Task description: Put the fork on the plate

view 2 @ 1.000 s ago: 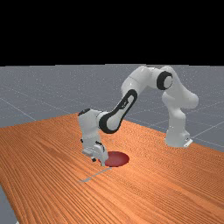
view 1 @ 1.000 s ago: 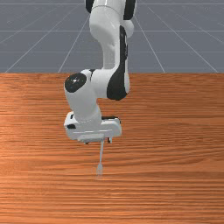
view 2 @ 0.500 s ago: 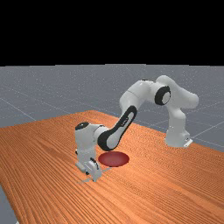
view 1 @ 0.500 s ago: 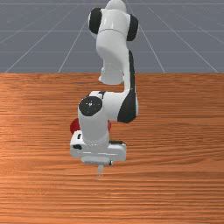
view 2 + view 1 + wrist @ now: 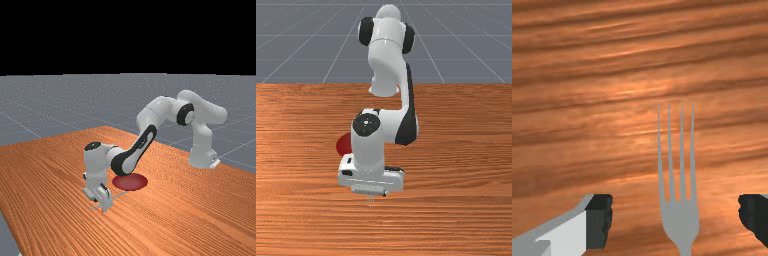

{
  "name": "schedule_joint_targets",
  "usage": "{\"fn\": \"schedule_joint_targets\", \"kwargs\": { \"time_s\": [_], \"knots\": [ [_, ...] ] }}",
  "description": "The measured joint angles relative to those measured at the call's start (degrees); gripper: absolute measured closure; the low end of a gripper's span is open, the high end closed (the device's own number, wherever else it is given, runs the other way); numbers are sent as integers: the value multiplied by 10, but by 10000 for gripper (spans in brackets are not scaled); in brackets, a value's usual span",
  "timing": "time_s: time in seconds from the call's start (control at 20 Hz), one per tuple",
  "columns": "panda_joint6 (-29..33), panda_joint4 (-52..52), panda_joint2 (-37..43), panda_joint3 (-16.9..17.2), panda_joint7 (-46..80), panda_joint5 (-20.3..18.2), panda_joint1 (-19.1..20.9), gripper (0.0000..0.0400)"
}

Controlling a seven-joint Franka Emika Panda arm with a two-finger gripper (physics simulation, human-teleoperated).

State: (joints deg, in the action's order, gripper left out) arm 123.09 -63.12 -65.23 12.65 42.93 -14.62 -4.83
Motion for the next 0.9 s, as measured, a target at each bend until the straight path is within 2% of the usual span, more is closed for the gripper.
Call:
{"fn": "schedule_joint_targets", "kwargs": {
  "time_s": [0.15,0.2,0.25,0.3,0.35,0.9],
  "knots": [
    [-4,3,-1,-1,2,1,0,12],
    [-5,1,1,-2,-1,1,0,66],
    [-5,-1,2,-4,-4,1,-2,174],
    [-6,-4,5,-6,-6,1,-5,260],
    [-6,-5,8,-8,-7,2,-8,294],
    [-20,2,16,-8,13,-3,-12,295]
  ]
}}
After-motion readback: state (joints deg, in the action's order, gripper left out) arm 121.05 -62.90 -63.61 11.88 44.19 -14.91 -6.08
